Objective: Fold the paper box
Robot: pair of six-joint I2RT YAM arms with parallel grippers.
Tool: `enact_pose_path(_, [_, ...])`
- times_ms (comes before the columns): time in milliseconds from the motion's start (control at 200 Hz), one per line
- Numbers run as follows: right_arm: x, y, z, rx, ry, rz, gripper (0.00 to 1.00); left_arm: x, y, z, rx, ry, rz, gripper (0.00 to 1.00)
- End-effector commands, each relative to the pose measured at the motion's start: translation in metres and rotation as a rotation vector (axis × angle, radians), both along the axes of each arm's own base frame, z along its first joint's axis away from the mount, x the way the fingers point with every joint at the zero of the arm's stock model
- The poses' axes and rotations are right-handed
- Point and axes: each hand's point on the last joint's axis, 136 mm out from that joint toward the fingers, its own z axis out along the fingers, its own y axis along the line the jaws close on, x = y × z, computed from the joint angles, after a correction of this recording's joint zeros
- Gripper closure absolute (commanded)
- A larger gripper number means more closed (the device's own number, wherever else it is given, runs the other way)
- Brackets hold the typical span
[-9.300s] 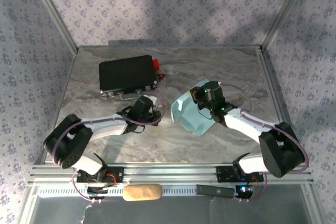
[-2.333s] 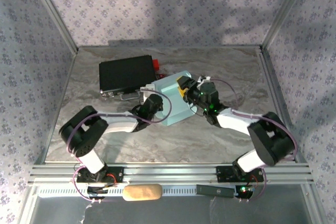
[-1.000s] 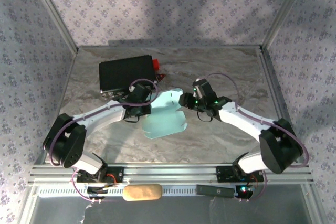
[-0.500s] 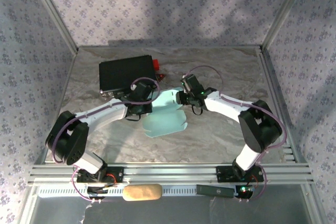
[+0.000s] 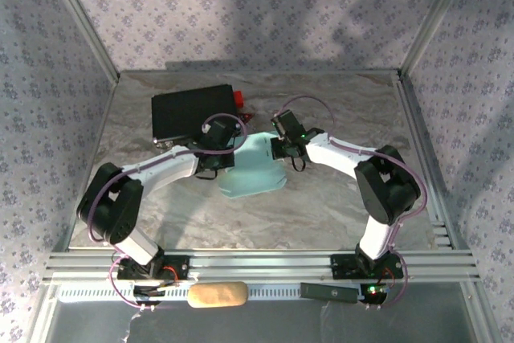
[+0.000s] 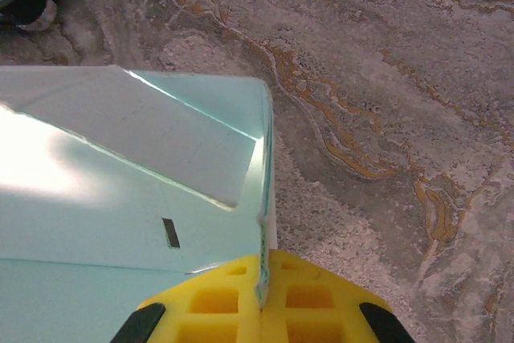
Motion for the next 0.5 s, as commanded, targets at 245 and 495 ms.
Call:
enact_pose_path(245, [-0.0008,0.0107,0.0013,-0.008,0.006,0.05,1.0,-0.007,0.008,-0.032,0.074,0.075,-0.018,0.89])
enact_pose_path(495, [-0.0017,0.0147,0.0011,0.003,0.002,0.06,1.0,-0.0061,0.0061,-0.0356,0.065,0.073,-0.028,0.85])
